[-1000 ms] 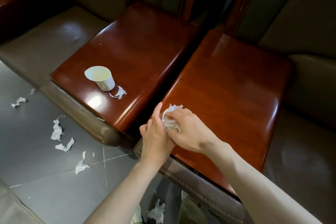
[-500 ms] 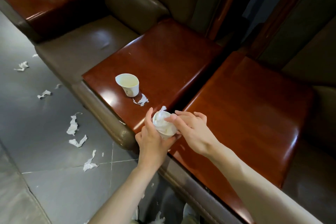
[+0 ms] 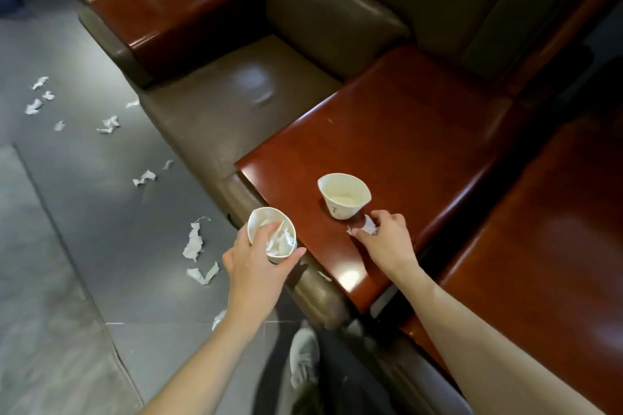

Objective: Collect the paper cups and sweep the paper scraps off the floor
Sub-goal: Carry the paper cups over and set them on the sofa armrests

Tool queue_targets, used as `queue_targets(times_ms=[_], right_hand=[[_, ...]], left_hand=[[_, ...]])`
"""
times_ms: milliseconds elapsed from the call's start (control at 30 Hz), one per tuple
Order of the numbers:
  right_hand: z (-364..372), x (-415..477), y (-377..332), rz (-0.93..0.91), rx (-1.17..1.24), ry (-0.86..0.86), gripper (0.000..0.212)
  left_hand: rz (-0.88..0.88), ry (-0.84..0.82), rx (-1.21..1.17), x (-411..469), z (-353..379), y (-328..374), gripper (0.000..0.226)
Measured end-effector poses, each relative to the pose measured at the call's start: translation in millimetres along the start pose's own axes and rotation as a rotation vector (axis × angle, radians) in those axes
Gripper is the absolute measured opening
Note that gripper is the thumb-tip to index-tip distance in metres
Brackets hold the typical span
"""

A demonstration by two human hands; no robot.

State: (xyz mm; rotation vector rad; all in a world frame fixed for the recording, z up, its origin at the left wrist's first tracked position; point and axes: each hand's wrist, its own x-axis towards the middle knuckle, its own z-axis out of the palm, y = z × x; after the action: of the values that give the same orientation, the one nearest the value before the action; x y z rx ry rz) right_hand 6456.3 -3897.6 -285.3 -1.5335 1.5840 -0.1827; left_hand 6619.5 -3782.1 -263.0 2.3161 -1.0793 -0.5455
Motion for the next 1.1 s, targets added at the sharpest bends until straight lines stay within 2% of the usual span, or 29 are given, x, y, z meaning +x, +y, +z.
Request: queue_targets(times_ms=[100,200,267,367,467,533,600,667,767,867,1100], right_hand=[[23.4,10.4,-2.8,-0.020,-0.103,0.092,0.038],[32.9,11.7,-7.3,-0.053,-0.146,0.090,0.001],[35.5,5.0,-5.9,-0.066,-0.128,0.060,0.011],[31.8,-12.8,-7.4,0.007,0.077,0.087,0.010],[18.8,-26.1,-15.6,0.094,0.332,0.290,0.005],[3.6,-27.9,-30.8,0.052,0.421,0.467,0.004],[-10.8,-24.9,-49.5,-0.045,0.424,0.552,0.003],[-17.7,-17.1,-66.3,-0.151,0.315,0.519,0.006],[-13.2,-1.3,-75.9,-0.281,0.084,0.379,0.008],[-9.6,8.9,-72.3,-0.317,-0.114,0.305,0.018],[-8.2,3.1,-57.4,-0.345,-0.065,0.301,0.021]], left_hand=[[0.072,0.034,0.017,19.1,-16.1,-13.8,0.061],[0.074,0.045,-0.034,28.3,-18.4,-19.2,0.081],[0.073,0.026,-0.042,26.4,-16.3,-18.6,0.089],[0.028,-0.034,-0.111,18.1,-12.2,-10.6,0.094],[0.030,-0.040,-0.131,12.2,-7.8,-5.8,0.094],[0.030,-0.032,-0.142,9.3,-7.2,-2.6,0.093],[0.043,-0.033,-0.154,7.5,-7.1,-0.1,0.093],[0.062,-0.049,-0.159,5.3,-7.8,2.4,0.094],[0.059,-0.067,-0.181,3.2,-9.7,4.0,0.095],[0.090,-0.052,-0.182,2.7,-13.1,4.5,0.095],[0.066,-0.045,-0.136,4.6,-13.4,-5.9,0.093]])
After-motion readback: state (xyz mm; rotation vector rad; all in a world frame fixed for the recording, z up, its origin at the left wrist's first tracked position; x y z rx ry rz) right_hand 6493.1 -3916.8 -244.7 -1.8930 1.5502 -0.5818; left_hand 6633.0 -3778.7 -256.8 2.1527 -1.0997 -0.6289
